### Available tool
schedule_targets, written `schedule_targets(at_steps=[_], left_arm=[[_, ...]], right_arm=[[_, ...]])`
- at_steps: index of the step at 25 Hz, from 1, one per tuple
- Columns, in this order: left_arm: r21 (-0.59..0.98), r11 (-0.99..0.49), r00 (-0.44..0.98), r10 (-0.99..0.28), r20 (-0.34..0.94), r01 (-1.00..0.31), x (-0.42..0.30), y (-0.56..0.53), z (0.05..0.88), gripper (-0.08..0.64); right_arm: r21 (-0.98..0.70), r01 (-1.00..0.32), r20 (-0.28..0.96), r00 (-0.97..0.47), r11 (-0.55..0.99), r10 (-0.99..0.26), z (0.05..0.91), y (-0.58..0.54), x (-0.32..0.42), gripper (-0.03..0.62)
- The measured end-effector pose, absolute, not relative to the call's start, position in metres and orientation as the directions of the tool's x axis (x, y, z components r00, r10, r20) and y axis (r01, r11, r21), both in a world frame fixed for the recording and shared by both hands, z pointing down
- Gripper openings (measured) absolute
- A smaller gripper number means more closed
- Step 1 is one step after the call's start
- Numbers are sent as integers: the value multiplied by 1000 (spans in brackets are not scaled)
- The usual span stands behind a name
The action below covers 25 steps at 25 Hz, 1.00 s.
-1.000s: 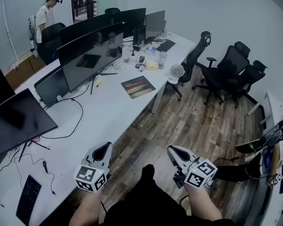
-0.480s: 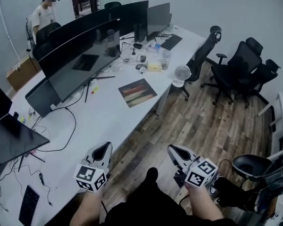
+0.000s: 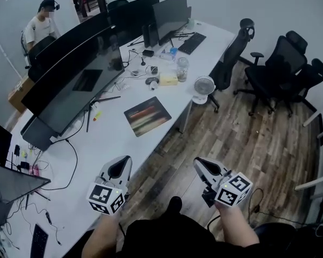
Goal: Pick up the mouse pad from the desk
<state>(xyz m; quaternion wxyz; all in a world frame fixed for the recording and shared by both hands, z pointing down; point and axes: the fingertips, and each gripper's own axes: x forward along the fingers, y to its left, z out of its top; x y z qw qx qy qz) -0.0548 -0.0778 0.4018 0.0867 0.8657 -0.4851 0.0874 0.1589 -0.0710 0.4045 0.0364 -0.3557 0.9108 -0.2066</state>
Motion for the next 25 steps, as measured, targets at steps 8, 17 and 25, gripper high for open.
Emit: schedule_targets(at_steps=[8, 17, 25], left_arm=[[56, -515, 513, -828, 228, -856, -55, -117, 397, 9], [69, -529, 532, -826, 187, -846, -104, -156, 395, 9], [89, -585, 591, -790, 166, -806, -126, -175, 405, 11]], right_arm=[[-399, -628, 75, -749, 669, -658, 398, -111, 159, 5], [-363, -628, 91, -759, 689, -645, 383, -148, 95, 5], [-323, -640, 106, -757, 698, -645, 375, -165, 55, 5]])
